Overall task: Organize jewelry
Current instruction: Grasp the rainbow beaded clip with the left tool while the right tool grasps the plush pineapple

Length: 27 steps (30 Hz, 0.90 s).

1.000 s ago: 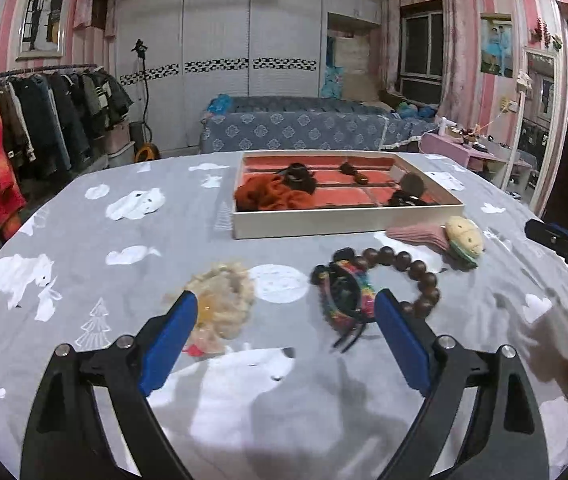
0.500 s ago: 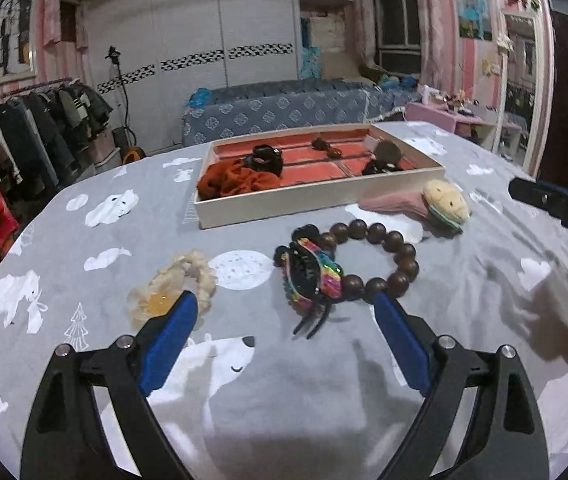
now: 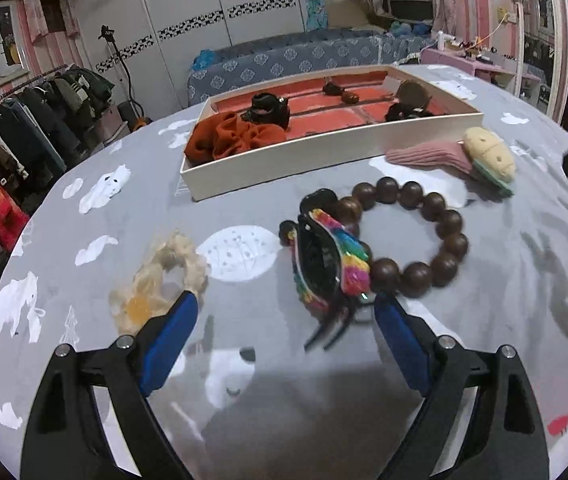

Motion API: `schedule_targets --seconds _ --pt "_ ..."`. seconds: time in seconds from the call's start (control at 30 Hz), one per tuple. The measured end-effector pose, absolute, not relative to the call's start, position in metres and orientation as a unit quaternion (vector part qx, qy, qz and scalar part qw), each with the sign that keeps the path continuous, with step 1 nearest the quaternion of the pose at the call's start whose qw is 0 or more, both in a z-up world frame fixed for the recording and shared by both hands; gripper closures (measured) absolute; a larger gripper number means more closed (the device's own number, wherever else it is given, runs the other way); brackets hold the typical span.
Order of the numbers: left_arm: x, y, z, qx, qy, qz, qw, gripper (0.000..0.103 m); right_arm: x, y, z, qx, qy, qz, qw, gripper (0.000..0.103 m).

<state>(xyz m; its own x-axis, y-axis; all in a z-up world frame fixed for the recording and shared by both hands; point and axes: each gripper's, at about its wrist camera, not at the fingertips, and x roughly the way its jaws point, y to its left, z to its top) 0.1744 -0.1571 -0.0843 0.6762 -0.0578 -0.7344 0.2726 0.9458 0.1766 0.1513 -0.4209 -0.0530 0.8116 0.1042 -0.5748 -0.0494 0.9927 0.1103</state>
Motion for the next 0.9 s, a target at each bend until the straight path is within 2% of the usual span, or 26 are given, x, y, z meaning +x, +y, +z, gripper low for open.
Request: schedule_targets --seconds 0.17,0.37,0.4,0.5,0.6,0.63,0.67,0.7,0.9 --pt "0.189 -0.154 -0.085 0.143 0.393 -0.087 0.904 0.015 0.169 -0.407 -0.068 0.001 0.352 0.040 0.935 0.014" --pt "0.203 -0.136 -0.082 0.088 0.394 -0.102 0.909 0.016 0.204 -0.397 -0.073 -0.038 0.376 0.023 0.925 0.013" --pt "0.203 -0.135 -0.082 0.083 0.393 -0.106 0.910 0.020 0.210 -0.398 -0.075 -0.035 0.382 0.024 0.923 0.013" --pt "0.206 -0.135 -0.083 0.075 0.396 -0.117 0.908 0.051 0.235 -0.403 -0.085 -0.018 0.404 0.026 0.914 0.013" --pt "0.212 -0.133 -0.088 0.059 0.411 -0.134 0.900 0.067 0.254 -0.407 -0.090 0.006 0.418 0.034 0.908 0.015" --pt "0.213 -0.133 -0.088 0.055 0.414 -0.138 0.898 0.070 0.258 -0.408 -0.091 0.014 0.420 0.038 0.907 0.018" --pt "0.213 -0.133 -0.089 0.054 0.415 -0.142 0.897 0.073 0.262 -0.408 -0.093 0.018 0.424 0.041 0.904 0.030" --pt "0.212 -0.134 -0.089 0.053 0.415 -0.144 0.897 0.076 0.265 -0.407 -0.097 0.020 0.432 0.053 0.900 0.047" --pt "0.211 -0.131 -0.087 0.041 0.408 -0.146 0.900 0.079 0.260 -0.397 -0.094 0.001 0.427 0.066 0.902 0.055"
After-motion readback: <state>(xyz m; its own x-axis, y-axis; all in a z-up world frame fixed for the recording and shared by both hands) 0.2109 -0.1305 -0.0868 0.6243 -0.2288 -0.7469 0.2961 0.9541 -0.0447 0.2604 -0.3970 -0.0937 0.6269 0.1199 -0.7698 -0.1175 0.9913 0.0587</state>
